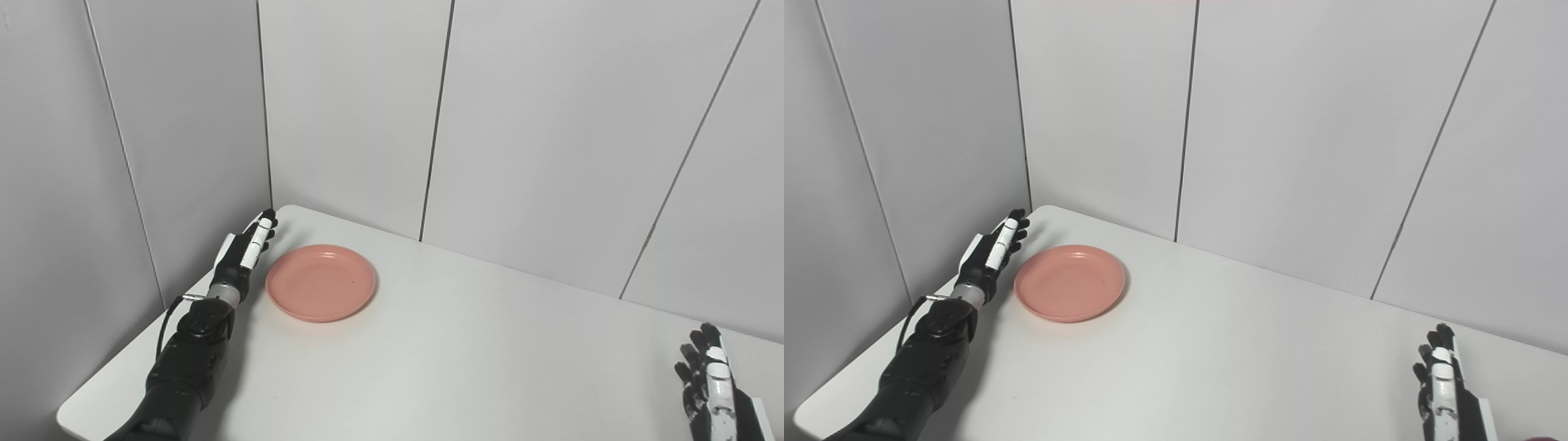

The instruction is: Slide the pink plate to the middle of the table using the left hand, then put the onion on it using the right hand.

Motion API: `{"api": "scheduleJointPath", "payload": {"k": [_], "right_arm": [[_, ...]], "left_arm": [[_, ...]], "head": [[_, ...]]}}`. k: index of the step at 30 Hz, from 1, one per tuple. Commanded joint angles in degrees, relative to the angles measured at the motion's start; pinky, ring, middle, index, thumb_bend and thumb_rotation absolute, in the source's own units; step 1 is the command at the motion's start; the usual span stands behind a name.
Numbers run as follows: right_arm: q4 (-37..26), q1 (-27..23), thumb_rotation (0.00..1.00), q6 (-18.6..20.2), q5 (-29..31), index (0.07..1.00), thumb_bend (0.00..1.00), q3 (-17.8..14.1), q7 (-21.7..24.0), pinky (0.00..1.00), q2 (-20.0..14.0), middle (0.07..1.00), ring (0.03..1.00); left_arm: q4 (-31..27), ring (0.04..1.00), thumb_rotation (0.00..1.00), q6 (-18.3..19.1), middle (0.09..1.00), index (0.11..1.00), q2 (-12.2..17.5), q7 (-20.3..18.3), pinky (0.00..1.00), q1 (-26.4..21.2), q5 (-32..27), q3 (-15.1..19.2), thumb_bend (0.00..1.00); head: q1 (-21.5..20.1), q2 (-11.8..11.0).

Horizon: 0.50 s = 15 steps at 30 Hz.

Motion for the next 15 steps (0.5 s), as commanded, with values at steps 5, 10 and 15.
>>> {"api": "scheduleJointPath", "payload": {"k": [5,10,15], "right_arm": [[-3.44,-1.52,1.0,1.27,0.26,1.0,0.2,-0.11,-0.02,1.0,0.07,1.0,1.0],[-4.19,-1.33,1.0,1.86,0.21,1.0,0.21,-0.22,-0.29,1.0,0.15,1.0,1.0],[-4.98,-1.21,1.0,2.44,0.12,1.0,0.2,-0.22,-0.45,1.0,0.22,1.0,1.0]], "left_arm": [[-0.74,0.971,1.0,-1.81,0.953,0.935,1.38,-0.25,1.0,-3.45,-0.85,0.36,0.63],[0.19,0.962,1.0,-3.06,0.935,0.913,0.5,0.49,1.0,-3.16,-0.18,-0.17,0.64],[1.5,0.952,1.0,-4.4,0.939,0.922,-0.17,-1.08,1.0,-3.28,-1.08,-0.29,0.62]], "head": [[-0.13,0.23],[-0.25,0.53],[-0.29,0.68]]}}
